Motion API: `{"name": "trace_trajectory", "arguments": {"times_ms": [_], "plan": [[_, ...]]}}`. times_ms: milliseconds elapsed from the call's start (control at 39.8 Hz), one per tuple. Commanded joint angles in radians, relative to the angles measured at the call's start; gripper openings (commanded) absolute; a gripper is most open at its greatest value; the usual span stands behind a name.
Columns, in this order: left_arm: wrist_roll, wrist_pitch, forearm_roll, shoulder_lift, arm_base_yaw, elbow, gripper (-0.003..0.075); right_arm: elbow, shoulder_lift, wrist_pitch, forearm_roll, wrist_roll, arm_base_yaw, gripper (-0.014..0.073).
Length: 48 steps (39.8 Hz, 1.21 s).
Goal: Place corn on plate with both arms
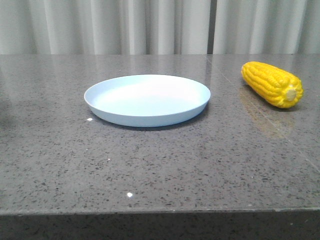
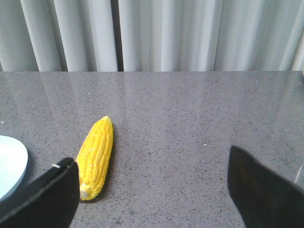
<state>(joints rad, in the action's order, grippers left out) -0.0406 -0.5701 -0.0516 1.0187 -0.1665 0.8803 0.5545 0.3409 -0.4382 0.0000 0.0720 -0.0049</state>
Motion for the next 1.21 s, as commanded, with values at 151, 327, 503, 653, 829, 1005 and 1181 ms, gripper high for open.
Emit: {"name": "trace_trajectory", "arguments": {"times_ms": [151, 327, 503, 653, 829, 1005, 1181], "plan": [[-0.008, 0.285, -0.067, -0.461, -0.010, -0.278, -0.0020, 0.035, 0.016, 0.083, -0.014, -0.004, -0.005, 0.0650], [-0.008, 0.256, -0.073, -0.703, -0.010, -0.396, -0.0020, 0.035, 0.016, 0.083, -0.014, -0.004, -0.005, 0.0650], [-0.008, 0.255, -0.073, -0.881, -0.010, -0.471, -0.0020, 0.035, 0.016, 0.083, -0.014, -0.004, -0.005, 0.0650], [-0.008, 0.257, -0.073, -0.919, -0.010, -0.505, -0.0020, 0.035, 0.016, 0.083, -0.014, -0.004, -0.005, 0.0650], [-0.008, 0.262, -0.073, -0.919, -0.010, -0.505, -0.0020, 0.035, 0.016, 0.084, -0.014, -0.004, -0.005, 0.0650], [-0.008, 0.262, -0.073, -0.919, -0.010, -0.505, -0.0020, 0.040, 0.045, 0.117, 0.006, -0.004, -0.005, 0.0646], [-0.008, 0.262, -0.073, -0.919, -0.010, -0.509, -0.0020, 0.121, 0.261, 0.053, 0.013, -0.004, -0.005, 0.0645]]}}
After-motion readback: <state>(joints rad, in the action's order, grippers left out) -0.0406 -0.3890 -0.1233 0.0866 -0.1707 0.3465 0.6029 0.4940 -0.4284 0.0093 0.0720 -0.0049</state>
